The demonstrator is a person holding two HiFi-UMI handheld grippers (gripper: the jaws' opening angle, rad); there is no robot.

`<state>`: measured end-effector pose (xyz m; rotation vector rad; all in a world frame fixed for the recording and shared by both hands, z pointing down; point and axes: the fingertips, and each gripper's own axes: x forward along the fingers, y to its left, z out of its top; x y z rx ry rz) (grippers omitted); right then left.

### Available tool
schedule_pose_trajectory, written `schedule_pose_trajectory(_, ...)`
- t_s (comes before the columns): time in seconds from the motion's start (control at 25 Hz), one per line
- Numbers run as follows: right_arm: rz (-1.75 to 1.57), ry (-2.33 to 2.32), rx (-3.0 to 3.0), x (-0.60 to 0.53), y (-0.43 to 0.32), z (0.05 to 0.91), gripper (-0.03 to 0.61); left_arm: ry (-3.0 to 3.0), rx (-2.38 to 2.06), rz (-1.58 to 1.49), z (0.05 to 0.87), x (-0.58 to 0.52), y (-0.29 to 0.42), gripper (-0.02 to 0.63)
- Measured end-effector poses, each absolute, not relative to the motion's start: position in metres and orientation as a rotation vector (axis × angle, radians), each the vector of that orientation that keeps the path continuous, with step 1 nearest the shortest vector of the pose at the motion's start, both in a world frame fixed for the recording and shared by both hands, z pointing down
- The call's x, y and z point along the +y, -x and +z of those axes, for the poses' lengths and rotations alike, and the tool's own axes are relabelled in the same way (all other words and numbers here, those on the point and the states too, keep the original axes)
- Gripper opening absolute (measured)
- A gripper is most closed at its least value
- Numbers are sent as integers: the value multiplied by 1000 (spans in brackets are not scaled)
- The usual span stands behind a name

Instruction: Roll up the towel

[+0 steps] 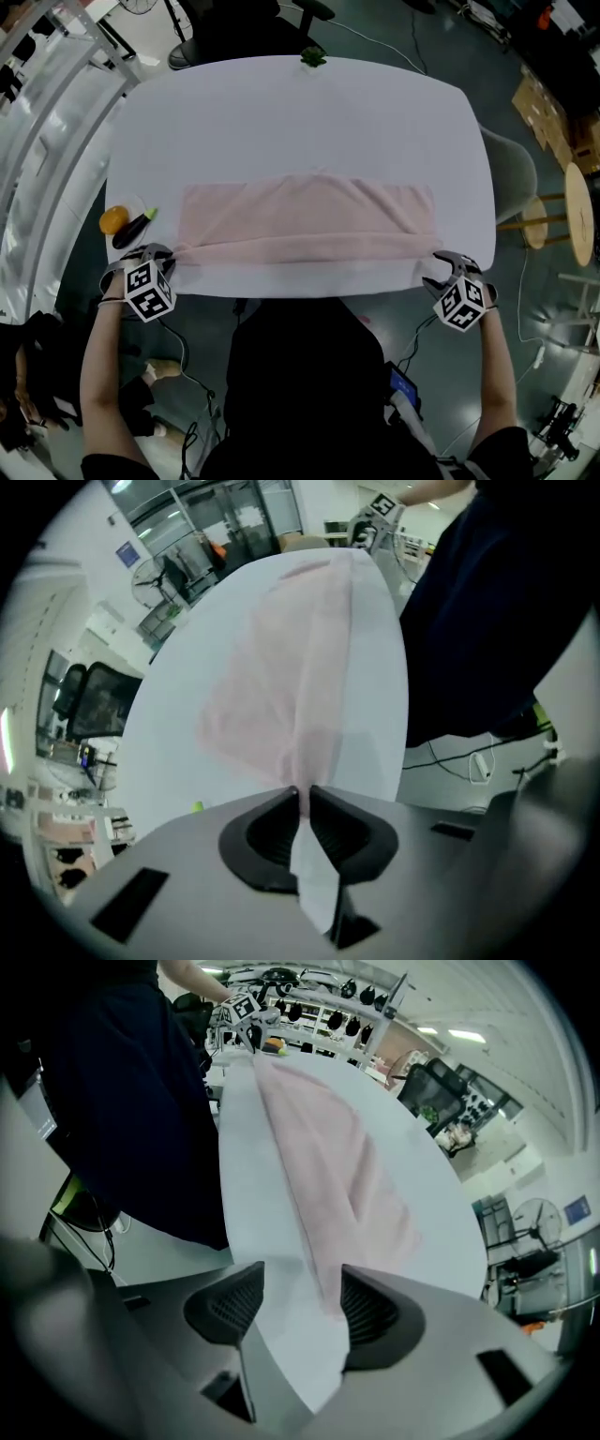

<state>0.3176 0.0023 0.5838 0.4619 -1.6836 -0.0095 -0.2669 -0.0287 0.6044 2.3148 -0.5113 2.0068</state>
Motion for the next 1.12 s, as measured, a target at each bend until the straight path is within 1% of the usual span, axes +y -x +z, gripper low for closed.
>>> schedule_pose_trajectory(0.04, -12, -462, -1682, 1, -318, 584, 270, -2327, -425, 2023, 602, -23, 264, 43)
schedule_pose_trajectory(0.16, -15, -456, -1672, 2, -320, 585, 263, -2307, -113, 1950, 588, 2, 252, 35)
schedule_pose_trajectory(0.24, -4, -446, -1665, 7, -323, 587, 259, -2248, -28, 1872, 583, 4, 251, 34)
schedule_pose_trajectory(0.36, 9, -422, -1653, 14, -324, 592, 258, -2175, -86, 1805, 588, -28, 257, 34)
schedule_pose_trajectory(0.6, 24, -421, -1631, 20, -331, 595, 255, -2135, -340, 1762, 605, -96, 265, 35)
schedule_pose_trajectory(0.72, 29, -456, -1622, 16, -336, 598, 256, -2125, -352, 1859, 620, -101, 266, 40)
schedule_pose_trajectory(0.76, 33, -473, -1625, 14, -337, 599, 255, -2144, -349, 1920, 624, -101, 265, 55)
schedule_pose_trajectory(0.84, 39, -502, -1630, 9, -336, 601, 260, -2198, -370, 2019, 624, -103, 263, 115)
schedule_pose_trajectory(0.92, 26, -518, -1627, 4, -335, 604, 273, -2238, -411, 2036, 620, -105, 263, 166)
schedule_pose_trajectory(1.04, -17, -546, -1627, -5, -334, 601, 276, -2249, -487, 1987, 608, -104, 269, 304)
schedule_pose_trajectory(1.08, -35, -555, -1628, -9, -333, 599, 276, -2257, -512, 1974, 602, -103, 271, 319)
schedule_pose_trajectory(1.12, -55, -559, -1627, -12, -333, 598, 276, -2268, -536, 1962, 594, -101, 273, 321)
